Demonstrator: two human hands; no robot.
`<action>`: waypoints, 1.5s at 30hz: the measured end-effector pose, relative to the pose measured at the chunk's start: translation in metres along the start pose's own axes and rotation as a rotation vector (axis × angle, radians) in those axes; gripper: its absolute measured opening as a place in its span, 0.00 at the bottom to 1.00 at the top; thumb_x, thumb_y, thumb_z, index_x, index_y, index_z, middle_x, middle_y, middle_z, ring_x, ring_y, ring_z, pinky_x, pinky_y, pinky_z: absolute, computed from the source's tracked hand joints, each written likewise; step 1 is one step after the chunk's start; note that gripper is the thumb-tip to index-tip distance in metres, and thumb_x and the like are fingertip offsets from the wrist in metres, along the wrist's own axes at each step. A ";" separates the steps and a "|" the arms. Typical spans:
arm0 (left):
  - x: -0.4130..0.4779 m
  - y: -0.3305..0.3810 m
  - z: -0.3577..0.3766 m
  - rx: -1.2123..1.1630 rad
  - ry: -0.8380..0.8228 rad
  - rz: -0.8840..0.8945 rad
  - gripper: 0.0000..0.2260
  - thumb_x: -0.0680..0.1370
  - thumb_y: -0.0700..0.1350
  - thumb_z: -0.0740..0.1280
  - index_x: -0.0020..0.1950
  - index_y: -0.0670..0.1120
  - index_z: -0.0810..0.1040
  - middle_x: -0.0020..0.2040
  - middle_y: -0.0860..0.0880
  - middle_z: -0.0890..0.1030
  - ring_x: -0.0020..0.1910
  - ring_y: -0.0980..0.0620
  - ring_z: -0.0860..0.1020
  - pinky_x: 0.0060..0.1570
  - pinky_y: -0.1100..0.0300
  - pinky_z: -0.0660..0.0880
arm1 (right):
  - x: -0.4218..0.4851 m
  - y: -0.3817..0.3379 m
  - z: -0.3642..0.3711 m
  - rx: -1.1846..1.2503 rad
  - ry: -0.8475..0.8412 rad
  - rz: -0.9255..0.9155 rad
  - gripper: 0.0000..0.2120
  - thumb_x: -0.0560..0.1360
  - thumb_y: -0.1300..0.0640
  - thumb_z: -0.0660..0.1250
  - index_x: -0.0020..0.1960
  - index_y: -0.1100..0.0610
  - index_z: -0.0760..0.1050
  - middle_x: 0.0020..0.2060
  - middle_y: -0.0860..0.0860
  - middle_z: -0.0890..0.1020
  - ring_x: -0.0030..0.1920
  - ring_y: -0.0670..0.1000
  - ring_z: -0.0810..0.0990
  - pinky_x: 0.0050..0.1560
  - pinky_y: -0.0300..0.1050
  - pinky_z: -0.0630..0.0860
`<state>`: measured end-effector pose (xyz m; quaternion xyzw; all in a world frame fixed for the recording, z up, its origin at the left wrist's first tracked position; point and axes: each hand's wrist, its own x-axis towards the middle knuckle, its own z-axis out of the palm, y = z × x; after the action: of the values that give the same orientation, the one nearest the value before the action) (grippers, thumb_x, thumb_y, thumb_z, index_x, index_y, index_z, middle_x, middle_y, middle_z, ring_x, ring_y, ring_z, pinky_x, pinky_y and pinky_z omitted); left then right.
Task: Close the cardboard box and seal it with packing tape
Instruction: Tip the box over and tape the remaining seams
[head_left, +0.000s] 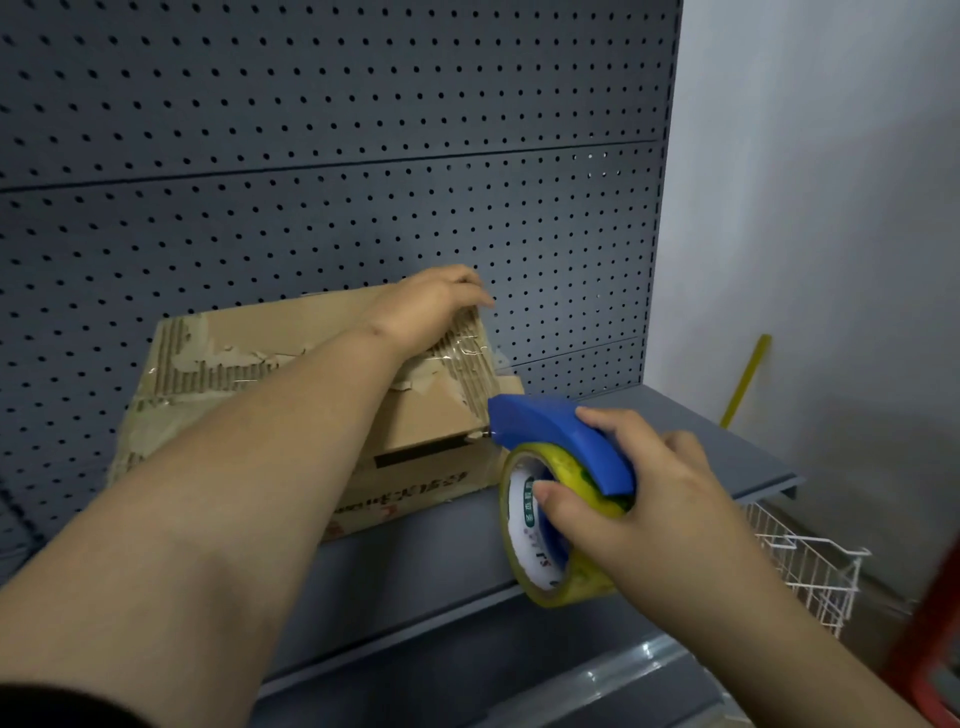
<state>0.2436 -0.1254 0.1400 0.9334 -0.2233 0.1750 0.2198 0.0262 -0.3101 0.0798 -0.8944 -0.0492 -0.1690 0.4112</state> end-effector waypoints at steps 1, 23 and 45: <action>0.000 0.000 -0.002 0.119 -0.017 0.073 0.09 0.76 0.46 0.62 0.53 0.51 0.79 0.56 0.52 0.77 0.55 0.50 0.75 0.51 0.56 0.72 | 0.001 -0.001 0.000 0.003 -0.002 0.005 0.28 0.61 0.35 0.62 0.60 0.33 0.63 0.46 0.42 0.65 0.39 0.40 0.72 0.34 0.27 0.65; -0.037 0.008 0.014 0.528 -0.142 0.318 0.19 0.80 0.57 0.51 0.59 0.48 0.75 0.64 0.50 0.74 0.75 0.51 0.57 0.71 0.50 0.58 | 0.015 0.011 -0.006 0.027 -0.063 -0.034 0.31 0.64 0.47 0.70 0.63 0.33 0.62 0.49 0.45 0.65 0.43 0.40 0.71 0.36 0.26 0.64; -0.015 0.024 -0.017 0.571 -0.237 0.146 0.19 0.81 0.56 0.52 0.65 0.49 0.72 0.73 0.48 0.66 0.75 0.48 0.55 0.72 0.51 0.52 | -0.013 0.009 -0.011 -0.199 -0.120 -0.145 0.35 0.64 0.42 0.66 0.68 0.33 0.55 0.48 0.48 0.62 0.41 0.49 0.71 0.42 0.38 0.66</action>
<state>0.2157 -0.1309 0.1563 0.9528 -0.2554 0.1357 -0.0920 0.0131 -0.3234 0.0754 -0.9334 -0.1213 -0.1487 0.3032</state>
